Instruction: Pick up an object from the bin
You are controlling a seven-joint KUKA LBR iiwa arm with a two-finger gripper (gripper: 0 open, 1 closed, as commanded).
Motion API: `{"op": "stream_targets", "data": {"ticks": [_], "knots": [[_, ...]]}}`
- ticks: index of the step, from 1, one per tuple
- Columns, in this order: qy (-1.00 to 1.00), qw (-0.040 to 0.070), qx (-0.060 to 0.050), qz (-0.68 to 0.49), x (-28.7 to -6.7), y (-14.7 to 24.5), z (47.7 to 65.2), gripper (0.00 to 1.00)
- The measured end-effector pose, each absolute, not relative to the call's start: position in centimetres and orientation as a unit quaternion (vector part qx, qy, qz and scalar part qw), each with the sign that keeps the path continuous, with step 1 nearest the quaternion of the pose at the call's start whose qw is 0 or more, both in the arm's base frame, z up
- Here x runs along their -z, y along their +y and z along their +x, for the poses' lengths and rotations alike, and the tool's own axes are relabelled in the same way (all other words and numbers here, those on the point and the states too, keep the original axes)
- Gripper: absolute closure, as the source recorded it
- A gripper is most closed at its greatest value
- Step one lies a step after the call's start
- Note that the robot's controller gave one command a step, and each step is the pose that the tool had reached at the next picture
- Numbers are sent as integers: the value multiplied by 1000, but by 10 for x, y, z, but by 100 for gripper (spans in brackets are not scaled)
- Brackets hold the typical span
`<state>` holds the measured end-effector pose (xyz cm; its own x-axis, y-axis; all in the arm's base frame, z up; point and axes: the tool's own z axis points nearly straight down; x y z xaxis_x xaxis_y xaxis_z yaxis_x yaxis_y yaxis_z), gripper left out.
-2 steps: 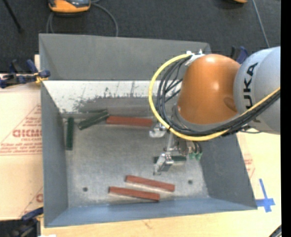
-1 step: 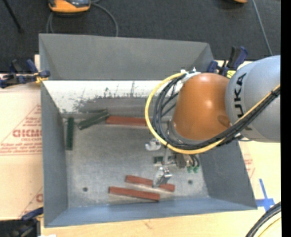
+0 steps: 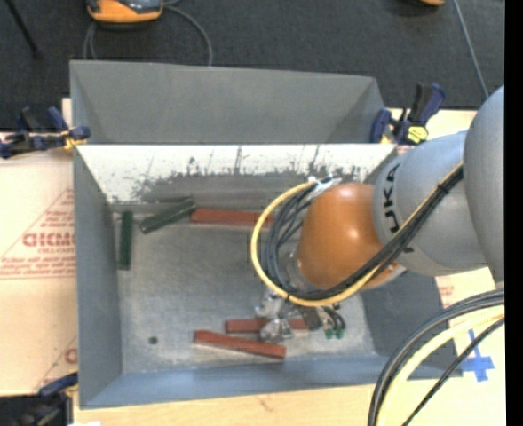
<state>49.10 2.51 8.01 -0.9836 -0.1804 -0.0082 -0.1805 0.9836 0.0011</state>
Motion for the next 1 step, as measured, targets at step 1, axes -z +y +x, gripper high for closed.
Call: {"op": "stream_targets", "data": {"ticks": [1], "knots": [[996, 4, -1, -90, -80, 25, 491, 100]]}}
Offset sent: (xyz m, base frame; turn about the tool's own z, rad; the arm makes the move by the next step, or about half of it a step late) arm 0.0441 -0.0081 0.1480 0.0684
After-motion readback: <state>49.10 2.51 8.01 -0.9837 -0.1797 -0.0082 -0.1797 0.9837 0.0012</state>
